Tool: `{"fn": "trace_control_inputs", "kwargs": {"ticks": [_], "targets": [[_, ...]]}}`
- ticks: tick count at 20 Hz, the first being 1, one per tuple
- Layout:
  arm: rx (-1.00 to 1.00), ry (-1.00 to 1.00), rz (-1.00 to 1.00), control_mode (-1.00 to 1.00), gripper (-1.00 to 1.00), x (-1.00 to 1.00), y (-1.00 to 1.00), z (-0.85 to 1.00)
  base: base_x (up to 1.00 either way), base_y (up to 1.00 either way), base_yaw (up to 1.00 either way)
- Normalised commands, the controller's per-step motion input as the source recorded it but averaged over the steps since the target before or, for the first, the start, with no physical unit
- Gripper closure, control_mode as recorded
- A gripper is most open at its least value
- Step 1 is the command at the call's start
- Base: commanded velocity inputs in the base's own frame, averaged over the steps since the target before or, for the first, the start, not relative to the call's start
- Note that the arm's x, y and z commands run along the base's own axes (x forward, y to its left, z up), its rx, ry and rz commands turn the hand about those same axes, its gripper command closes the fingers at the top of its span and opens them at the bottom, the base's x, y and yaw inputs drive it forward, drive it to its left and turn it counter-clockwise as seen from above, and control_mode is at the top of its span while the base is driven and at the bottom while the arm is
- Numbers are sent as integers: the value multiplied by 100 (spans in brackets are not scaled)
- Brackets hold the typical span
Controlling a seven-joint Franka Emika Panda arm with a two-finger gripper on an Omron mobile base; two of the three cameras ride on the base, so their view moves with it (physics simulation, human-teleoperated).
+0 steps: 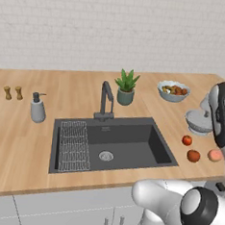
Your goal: Put the colander in the sink, put the apple, orange, peach in the colander, and turn on the sink faucet and pour water over the colander.
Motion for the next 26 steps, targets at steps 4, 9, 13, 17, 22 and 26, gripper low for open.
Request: {"fn": "trace_control_inputs", "kwargs": {"ticks": [4,9,13,17,22,26], "targets": [[6,0,-19,-100,-100,0,-69,-33,0,0,0],[4,0,-14,-100,-100,7,-51,-34,0,0,0],[10,0,-8,-100,-100,21,-31,-28,0,0,0],[11,0,-4,-100,-100,31,-22,-28,0,0,0],[10,0,-1,-100,-100,41,-9,-17,0,0,0],[7,0,-4,-100,-100,48,0,-16,0,0,0]]}}
